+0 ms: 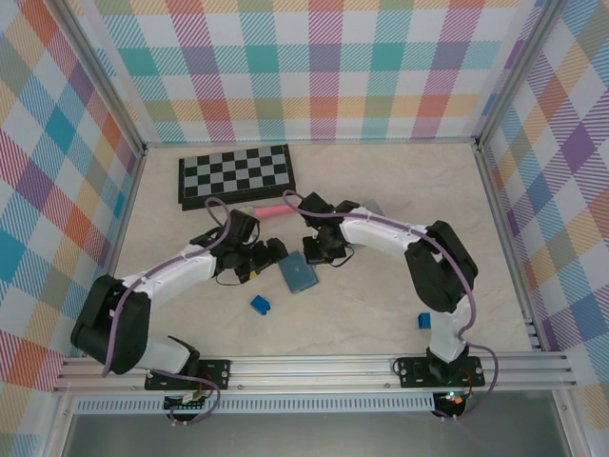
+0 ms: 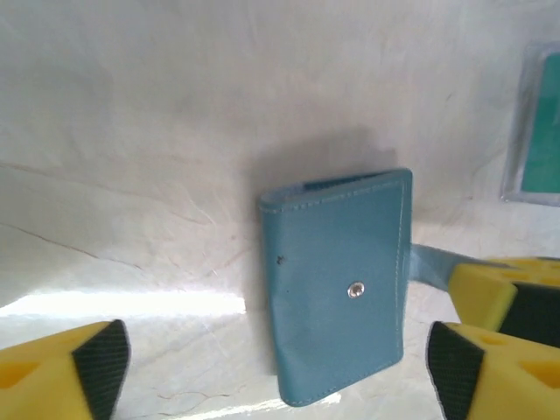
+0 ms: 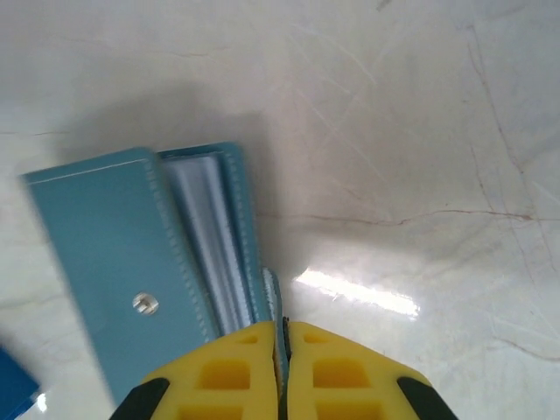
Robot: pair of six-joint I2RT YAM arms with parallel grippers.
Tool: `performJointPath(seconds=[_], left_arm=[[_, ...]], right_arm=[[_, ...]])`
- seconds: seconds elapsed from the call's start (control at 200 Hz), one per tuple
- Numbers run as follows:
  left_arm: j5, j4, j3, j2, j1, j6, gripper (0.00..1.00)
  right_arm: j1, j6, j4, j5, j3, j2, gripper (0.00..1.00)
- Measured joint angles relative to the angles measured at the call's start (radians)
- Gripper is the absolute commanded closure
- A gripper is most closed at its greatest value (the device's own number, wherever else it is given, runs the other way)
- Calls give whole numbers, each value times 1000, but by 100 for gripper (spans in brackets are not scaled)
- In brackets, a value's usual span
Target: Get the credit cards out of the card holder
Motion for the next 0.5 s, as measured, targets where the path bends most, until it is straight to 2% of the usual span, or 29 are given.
performJointPath(seconds=[0.245, 0.505], left_arm=[[-41, -89, 4, -121, 97, 16, 0], [-24, -109, -8, -143, 105, 5, 0]], right_arm=[[0, -24, 80, -145, -14, -125, 95], [0, -19, 118, -186, -2, -113, 95]])
